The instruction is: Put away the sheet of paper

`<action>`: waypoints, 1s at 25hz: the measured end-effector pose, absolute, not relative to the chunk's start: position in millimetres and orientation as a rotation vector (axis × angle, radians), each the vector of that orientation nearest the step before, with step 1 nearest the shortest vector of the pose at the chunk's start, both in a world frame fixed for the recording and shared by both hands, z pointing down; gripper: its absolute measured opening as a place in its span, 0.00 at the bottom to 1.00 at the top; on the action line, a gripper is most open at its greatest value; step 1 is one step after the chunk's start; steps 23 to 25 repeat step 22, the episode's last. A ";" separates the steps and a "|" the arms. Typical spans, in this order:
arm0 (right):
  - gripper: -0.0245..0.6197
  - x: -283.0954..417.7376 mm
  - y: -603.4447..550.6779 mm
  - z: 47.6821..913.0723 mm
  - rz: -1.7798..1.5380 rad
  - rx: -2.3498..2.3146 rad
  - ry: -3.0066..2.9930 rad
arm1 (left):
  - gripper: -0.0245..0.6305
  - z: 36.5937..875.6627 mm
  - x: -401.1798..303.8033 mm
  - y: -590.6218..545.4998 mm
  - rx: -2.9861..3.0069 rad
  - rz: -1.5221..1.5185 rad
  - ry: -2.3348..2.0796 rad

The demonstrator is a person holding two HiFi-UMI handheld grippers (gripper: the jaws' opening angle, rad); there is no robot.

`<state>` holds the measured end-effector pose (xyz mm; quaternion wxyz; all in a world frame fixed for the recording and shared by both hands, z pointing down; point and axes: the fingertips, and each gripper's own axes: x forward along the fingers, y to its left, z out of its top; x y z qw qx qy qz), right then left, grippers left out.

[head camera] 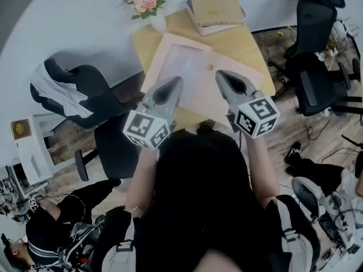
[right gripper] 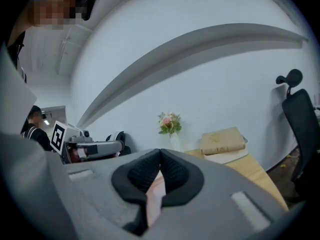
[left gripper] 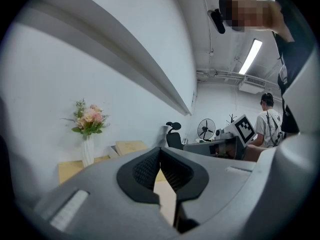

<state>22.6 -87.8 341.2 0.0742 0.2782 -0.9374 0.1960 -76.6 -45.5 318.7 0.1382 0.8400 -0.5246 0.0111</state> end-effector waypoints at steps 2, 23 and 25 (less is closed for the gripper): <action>0.04 23.6 -89.3 342.7 0.591 0.838 -2.810 | 0.05 319.5 -77.8 -46.6 2.426 0.032 -1.519; 0.04 18.7 -95.6 349.0 0.566 0.757 -2.809 | 0.05 327.6 -75.6 -56.7 2.406 0.052 -1.523; 0.04 18.7 -95.6 349.0 0.566 0.757 -2.809 | 0.05 327.6 -75.6 -56.7 2.406 0.052 -1.523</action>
